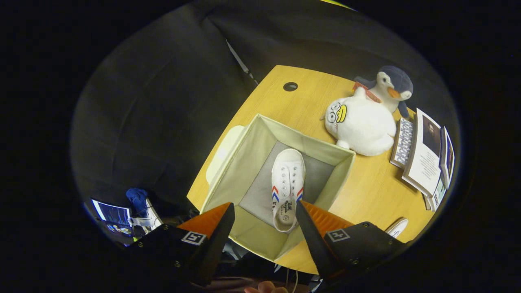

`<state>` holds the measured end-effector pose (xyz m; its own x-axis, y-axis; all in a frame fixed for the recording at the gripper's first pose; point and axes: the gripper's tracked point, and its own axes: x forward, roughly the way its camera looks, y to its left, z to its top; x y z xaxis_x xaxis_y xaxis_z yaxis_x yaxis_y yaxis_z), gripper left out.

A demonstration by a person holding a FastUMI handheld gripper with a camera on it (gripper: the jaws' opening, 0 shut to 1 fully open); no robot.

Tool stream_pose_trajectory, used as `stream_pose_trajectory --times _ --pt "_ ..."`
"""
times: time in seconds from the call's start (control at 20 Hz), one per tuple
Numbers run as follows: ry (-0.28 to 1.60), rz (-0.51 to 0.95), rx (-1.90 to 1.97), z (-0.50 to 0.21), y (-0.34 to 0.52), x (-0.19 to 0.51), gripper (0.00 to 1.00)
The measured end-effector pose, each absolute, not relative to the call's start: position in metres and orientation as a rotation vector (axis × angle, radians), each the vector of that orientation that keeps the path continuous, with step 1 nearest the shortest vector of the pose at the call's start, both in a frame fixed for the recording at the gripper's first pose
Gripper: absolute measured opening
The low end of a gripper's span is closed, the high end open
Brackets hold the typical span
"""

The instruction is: Open the storage box then place both shoes into the box .Put the left shoe in first, then the right shoe, with the right side of both shoes facing outward in a uniform manner.

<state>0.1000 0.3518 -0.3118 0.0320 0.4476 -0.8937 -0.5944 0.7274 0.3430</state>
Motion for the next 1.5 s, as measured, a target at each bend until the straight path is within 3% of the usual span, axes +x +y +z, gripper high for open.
stream_pose_trajectory --times 0.65,1.5 --pt "1.265 0.695 -0.021 -0.286 0.236 0.117 0.92" --pt "1.297 0.443 0.118 -0.329 0.059 0.097 0.92"
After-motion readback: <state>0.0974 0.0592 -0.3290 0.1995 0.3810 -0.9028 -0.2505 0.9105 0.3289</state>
